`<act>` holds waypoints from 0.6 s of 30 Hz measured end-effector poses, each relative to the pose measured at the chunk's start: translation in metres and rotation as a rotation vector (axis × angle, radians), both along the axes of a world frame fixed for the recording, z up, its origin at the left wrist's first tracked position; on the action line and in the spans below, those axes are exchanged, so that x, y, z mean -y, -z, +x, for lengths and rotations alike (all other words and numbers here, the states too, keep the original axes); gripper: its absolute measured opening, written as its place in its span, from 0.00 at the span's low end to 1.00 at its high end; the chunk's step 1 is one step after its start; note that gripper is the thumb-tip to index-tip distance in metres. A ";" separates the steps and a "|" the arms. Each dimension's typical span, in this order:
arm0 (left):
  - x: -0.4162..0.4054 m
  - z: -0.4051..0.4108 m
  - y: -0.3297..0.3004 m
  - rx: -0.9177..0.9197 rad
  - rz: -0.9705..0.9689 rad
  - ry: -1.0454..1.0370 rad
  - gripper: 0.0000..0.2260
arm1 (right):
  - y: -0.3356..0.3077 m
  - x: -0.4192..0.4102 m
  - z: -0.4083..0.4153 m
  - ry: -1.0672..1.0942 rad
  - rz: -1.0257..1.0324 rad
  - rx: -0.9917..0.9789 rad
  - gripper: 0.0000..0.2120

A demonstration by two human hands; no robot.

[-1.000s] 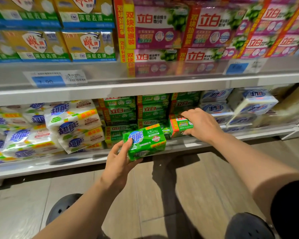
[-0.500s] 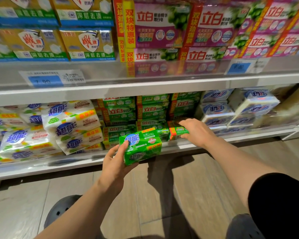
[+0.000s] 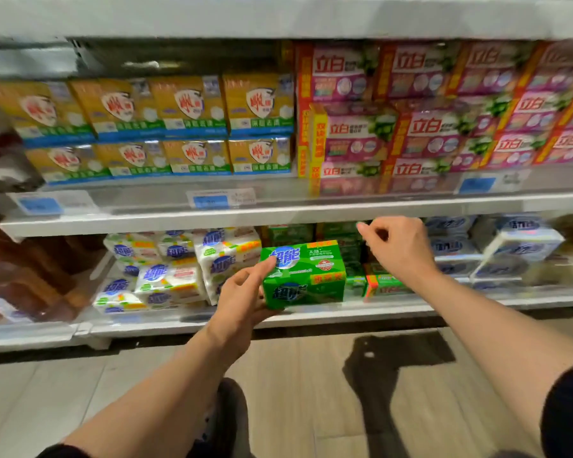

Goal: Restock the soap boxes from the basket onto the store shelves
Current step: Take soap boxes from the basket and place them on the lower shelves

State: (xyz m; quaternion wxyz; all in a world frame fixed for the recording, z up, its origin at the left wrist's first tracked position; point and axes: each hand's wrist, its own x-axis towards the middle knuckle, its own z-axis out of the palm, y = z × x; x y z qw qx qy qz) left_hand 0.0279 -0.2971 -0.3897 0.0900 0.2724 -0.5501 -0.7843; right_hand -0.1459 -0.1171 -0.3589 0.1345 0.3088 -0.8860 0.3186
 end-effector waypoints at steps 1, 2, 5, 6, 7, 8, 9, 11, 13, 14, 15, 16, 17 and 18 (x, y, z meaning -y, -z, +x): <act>0.004 0.004 -0.018 -0.034 -0.020 0.008 0.22 | -0.018 0.004 0.005 -0.004 -0.057 -0.046 0.21; 0.010 0.008 -0.037 -0.064 -0.038 0.001 0.21 | -0.037 0.008 0.012 -0.007 -0.108 -0.077 0.21; 0.028 0.011 -0.087 -0.121 -0.081 -0.040 0.24 | -0.076 0.019 0.025 -0.025 -0.206 -0.162 0.15; 0.035 0.012 -0.101 -0.141 -0.095 -0.062 0.24 | -0.085 0.022 0.028 -0.023 -0.221 -0.199 0.11; 0.044 0.015 -0.119 -0.169 -0.118 -0.100 0.23 | -0.096 0.028 0.030 -0.017 -0.234 -0.241 0.06; 0.054 0.018 -0.136 -0.186 -0.143 -0.139 0.20 | -0.105 0.033 0.033 -0.013 -0.236 -0.267 0.06; 0.063 0.020 -0.151 -0.201 -0.166 -0.170 0.17 | -0.112 0.039 0.034 -0.015 -0.222 -0.281 0.12; 0.082 0.022 -0.174 -0.207 -0.192 -0.240 0.15 | -0.125 0.051 0.034 -0.029 -0.125 -0.320 0.23; 0.102 0.019 -0.185 -0.198 -0.208 -0.303 0.16 | -0.135 0.061 0.033 -0.013 0.046 -0.286 0.30; 0.110 0.017 -0.187 -0.179 -0.212 -0.325 0.15 | -0.137 0.065 0.031 0.014 0.150 -0.228 0.32; 0.117 0.015 -0.188 -0.160 -0.215 -0.341 0.15 | -0.138 0.068 0.029 0.056 0.257 -0.188 0.32; 0.122 0.012 -0.189 -0.145 -0.221 -0.350 0.14 | -0.138 0.070 0.028 0.100 0.354 -0.169 0.30; 0.125 0.009 -0.189 -0.132 -0.232 -0.356 0.13 | -0.136 0.070 0.027 0.132 0.430 -0.153 0.28; 0.128 0.006 -0.187 -0.118 -0.241 -0.354 0.13 | -0.135 0.069 0.026 0.148 0.488 -0.140 0.25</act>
